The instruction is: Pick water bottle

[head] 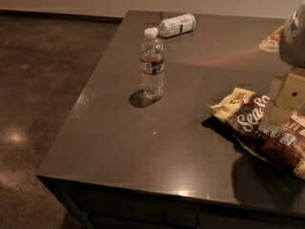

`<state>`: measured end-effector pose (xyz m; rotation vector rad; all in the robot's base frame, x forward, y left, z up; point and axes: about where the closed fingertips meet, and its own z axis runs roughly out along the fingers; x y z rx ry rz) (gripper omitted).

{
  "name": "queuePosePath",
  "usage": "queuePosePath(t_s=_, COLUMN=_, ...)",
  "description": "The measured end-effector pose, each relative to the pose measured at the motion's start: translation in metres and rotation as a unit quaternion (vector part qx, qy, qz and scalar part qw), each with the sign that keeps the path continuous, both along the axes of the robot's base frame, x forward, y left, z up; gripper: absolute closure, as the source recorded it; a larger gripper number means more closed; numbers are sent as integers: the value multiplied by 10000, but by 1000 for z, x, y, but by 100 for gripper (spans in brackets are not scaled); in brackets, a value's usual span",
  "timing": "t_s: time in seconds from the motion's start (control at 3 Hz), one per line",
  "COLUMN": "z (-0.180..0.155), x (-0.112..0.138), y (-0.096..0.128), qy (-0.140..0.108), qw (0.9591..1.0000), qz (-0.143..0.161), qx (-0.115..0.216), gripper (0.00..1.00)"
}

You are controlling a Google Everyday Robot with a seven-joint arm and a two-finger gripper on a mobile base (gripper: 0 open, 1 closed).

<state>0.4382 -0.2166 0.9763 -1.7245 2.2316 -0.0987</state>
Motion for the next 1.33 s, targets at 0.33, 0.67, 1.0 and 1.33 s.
queuePosePath(t_s=0.33, z=0, x=0, y=0, qy=-1, qw=10000, qz=0, qx=0, gripper=0)
queuePosePath(t_s=0.67, z=3, x=5, y=5, qy=38, qw=9998, qz=-3, qx=197, gripper=0)
queuePosePath(t_s=1.0, z=3, x=27, y=21, qy=66, qw=9975, qz=-148, qx=692, gripper=0)
queuePosePath(t_s=1.33, z=6, x=56, y=39, qy=-12, qw=9930, qz=-341, qx=1129, gripper=0)
